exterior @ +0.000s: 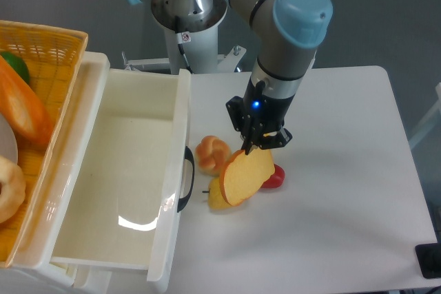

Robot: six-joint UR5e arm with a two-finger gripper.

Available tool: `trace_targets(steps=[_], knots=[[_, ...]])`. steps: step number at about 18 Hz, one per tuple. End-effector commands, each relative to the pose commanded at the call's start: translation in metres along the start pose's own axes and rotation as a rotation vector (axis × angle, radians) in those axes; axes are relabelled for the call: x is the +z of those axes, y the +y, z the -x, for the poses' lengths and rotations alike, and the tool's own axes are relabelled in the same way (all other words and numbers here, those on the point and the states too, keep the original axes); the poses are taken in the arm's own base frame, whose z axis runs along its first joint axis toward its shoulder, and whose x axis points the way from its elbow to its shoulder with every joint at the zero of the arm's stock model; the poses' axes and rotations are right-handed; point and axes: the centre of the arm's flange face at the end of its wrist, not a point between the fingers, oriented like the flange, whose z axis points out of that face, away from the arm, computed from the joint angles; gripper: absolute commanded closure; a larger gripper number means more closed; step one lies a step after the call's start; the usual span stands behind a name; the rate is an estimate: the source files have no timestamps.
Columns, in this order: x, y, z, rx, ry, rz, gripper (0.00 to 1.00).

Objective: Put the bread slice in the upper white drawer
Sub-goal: 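Close the gripper on the edge of the bread slice, then lift the bread slice up off the table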

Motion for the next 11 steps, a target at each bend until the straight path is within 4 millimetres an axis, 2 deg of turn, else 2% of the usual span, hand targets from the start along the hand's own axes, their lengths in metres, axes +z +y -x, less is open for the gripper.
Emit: trace_targets(steps=[2, 4, 6, 8, 11], knots=[[-0.009, 0.002, -0.001, -0.067, 0.001, -0.022, 1.0], [-0.032, -0.001, -0.01, -0.109, -0.005, -0.085, 1.0], [-0.043, 0.001, -0.009, -0.176, 0.001, -0.131, 1.0], [-0.061, 0.001, -0.022, -0.225, 0.001, -0.174, 1.0], [-0.07, -0.002, -0.034, -0.264, 0.008, -0.183, 1.0]])
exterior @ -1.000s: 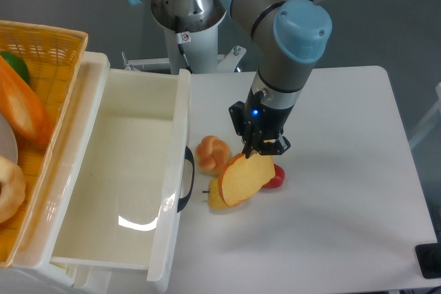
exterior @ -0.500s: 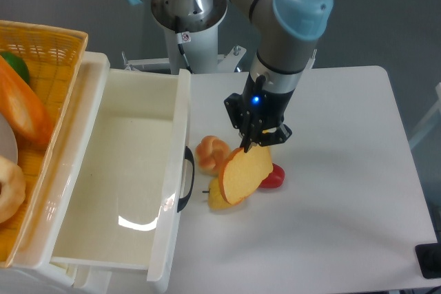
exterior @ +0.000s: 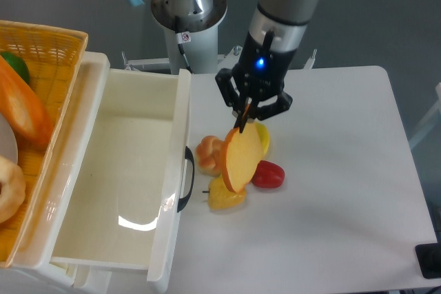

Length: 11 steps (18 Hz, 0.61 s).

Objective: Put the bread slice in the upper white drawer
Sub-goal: 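Lift the bread slice up off the table, then carry the bread slice over the open white drawer and lower it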

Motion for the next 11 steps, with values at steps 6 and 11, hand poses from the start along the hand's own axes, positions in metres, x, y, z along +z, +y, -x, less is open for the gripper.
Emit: trace_targets(steps=[6, 11], knots=[[-0.023, -0.007, -0.041, -0.054, 0.061, -0.059, 1.0], [-0.024, -0.017, -0.073, -0.043, 0.082, -0.065, 1.0]])
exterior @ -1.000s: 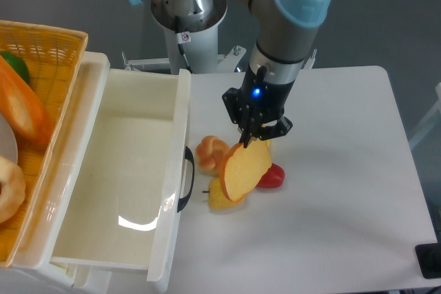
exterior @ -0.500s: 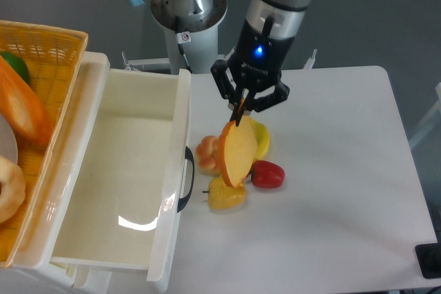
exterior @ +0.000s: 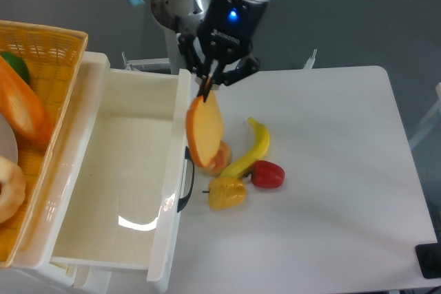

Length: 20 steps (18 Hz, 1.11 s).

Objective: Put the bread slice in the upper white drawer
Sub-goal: 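Carry the bread slice over the open white drawer and lower it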

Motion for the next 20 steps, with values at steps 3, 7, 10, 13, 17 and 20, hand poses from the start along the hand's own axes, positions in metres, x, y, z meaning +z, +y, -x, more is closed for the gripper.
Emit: trace_targets(steps=[3, 7, 10, 13, 17, 20], knots=[[0.005, -0.004, -0.015, -0.004, 0.019, -0.002, 1.0], [0.01, -0.008, -0.027, 0.01, 0.04, -0.004, 1.0], [0.012, -0.011, -0.036, -0.015, 0.057, -0.008, 1.0], [0.019, -0.011, -0.047, -0.002, 0.071, 0.001, 1.0], [0.037, -0.007, -0.055, 0.007, 0.098, 0.025, 0.96], [0.054, 0.0, -0.056, 0.002, 0.118, 0.052, 0.92]])
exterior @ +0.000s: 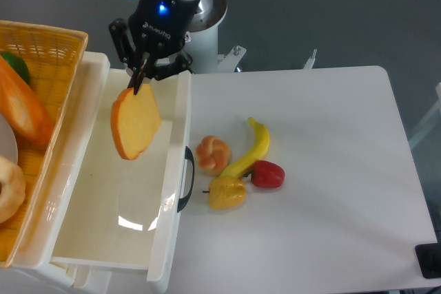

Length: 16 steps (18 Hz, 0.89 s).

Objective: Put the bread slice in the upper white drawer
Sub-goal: 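Carry the bread slice over the open white drawer and lower it, then open the gripper to drop the slice into the drawer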

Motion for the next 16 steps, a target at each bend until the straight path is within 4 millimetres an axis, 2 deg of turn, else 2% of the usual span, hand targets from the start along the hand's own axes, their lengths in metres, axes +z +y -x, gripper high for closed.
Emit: trace_targets(steps=[5, 9, 11, 13, 15, 16], knots=[[0.019, -0.001, 0.0, 0.009, 0.02, 0.03, 0.92], [0.03, -0.002, 0.004, -0.002, 0.032, 0.044, 0.78], [0.035, -0.001, 0.008, -0.001, 0.035, 0.051, 0.54], [0.035, -0.001, 0.009, 0.002, 0.035, 0.051, 0.51], [0.034, -0.001, 0.009, 0.004, 0.032, 0.048, 0.42], [0.034, -0.001, 0.01, 0.004, 0.031, 0.049, 0.41]])
